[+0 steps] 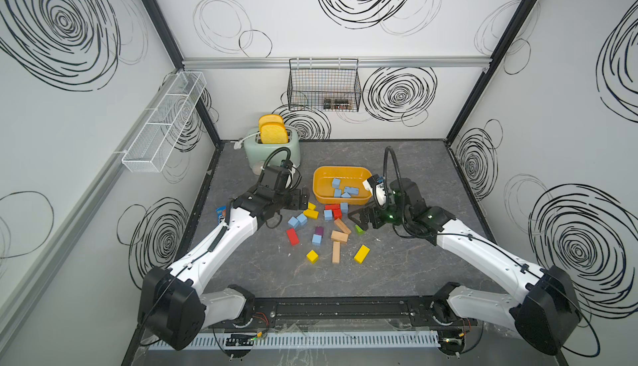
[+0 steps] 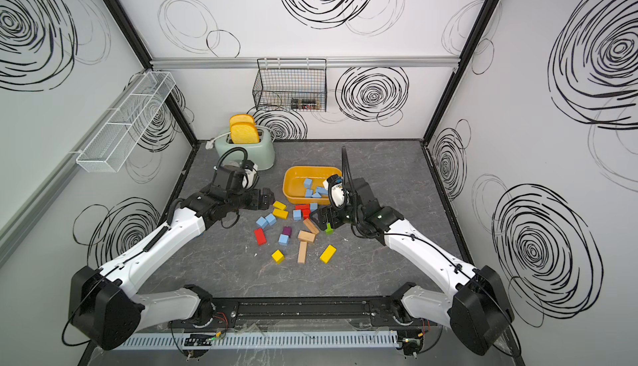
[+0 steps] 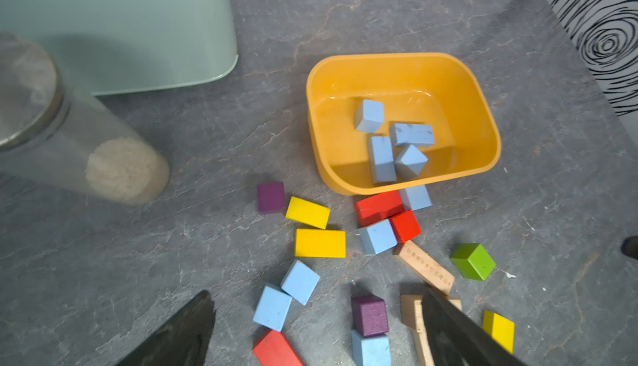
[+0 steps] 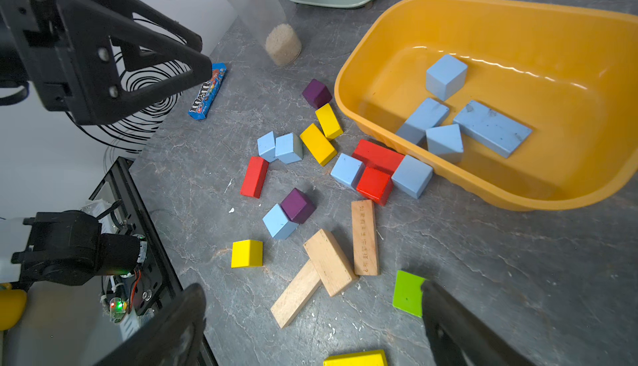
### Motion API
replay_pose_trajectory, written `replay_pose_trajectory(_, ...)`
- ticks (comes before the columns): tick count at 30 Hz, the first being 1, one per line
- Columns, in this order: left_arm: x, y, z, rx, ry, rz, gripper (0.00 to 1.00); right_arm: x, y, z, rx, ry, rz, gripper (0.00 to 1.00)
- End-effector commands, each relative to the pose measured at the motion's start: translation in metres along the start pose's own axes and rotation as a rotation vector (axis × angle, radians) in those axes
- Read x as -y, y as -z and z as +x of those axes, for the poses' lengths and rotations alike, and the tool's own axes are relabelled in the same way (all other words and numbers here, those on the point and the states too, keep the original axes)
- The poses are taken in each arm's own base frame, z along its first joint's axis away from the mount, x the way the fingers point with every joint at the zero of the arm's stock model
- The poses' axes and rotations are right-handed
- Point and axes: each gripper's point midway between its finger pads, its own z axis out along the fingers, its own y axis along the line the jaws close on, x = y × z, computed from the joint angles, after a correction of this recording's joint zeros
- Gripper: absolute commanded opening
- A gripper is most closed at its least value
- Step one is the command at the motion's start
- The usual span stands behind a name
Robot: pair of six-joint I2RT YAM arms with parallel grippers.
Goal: Pick out the blue building blocks
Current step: Pick up the building block from the center of the board.
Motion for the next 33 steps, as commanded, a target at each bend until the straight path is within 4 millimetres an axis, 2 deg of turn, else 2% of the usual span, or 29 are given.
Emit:
replay_pose_trajectory(1, -0.009, -0.001, 0.013, -0.023, 0.055, -0.004, 0.97, 0.002, -0.002, 0.015, -0.037, -0.037, 0.006, 0.98)
replay_pose_trajectory(9, -0.031, -0.031, 0.062, -0.195, 0.049, -0.094, 0.98, -0.002, -0.004, 0.020, -0.035, -0.042, -0.009, 0.98)
replay_pose_trajectory(17, -0.048, -0.046, 0.092, -0.288, 0.023, -0.178, 0.94, 0.001, -0.009, 0.024, -0.047, -0.046, -0.009, 0.98)
replay_pose_trajectory(33, -0.055, -0.070, 0.108, -0.358, -0.026, -0.205, 0.85, 0.006, -0.022, 0.026, -0.078, -0.046, -0.007, 0.98)
